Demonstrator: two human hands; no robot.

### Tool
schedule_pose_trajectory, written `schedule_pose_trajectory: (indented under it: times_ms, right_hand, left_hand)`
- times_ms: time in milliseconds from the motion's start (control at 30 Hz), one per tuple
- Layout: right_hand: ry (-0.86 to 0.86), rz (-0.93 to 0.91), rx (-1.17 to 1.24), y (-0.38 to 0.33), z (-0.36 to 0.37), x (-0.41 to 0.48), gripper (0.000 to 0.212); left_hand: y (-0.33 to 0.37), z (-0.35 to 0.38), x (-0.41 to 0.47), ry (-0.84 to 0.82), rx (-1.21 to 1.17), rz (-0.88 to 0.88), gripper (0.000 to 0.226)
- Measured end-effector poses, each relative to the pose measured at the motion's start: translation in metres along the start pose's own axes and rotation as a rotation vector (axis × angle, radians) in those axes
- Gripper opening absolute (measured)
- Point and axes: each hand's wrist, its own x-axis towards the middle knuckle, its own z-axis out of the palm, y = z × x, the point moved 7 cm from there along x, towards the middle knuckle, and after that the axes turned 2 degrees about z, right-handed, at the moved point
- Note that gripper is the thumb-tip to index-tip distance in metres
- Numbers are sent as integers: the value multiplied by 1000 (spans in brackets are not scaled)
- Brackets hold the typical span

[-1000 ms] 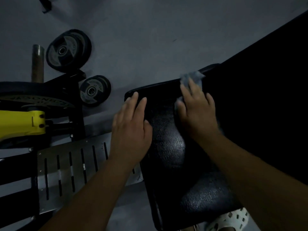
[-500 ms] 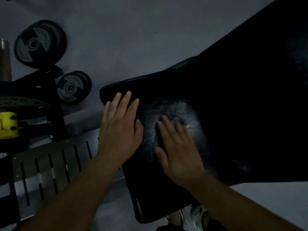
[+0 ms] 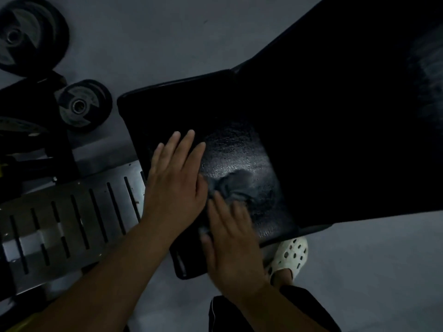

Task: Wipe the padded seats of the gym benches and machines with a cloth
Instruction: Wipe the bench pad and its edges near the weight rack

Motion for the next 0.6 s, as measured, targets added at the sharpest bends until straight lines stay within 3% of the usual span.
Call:
schedule_pose_trajectory:
  times_ms: [67, 100, 233, 400, 500, 600]
  right_hand:
    - [-54, -175, -71, 5, -2, 12, 53]
    - [-64, -169, -105, 23, -8, 20, 53]
    - [51, 280, -77, 78, -26, 22, 55]
    - [-96, -49, -122, 71, -22, -33, 60]
    - [-133, -125, -117, 96, -55, 1, 50]
    - [-66, -167, -177, 84, -99, 71, 34]
  left_hand:
    - [1, -1, -1, -8, 3, -3, 54]
    - [1, -2, -1, -9, 3, -5, 54]
    - [10, -2, 0, -7, 8, 18, 55]
    - [35, 1, -5, -22, -29, 45, 54]
    - [47, 6, -6, -45, -37, 52, 54]
    - [56, 14, -2, -61, -48, 56, 55]
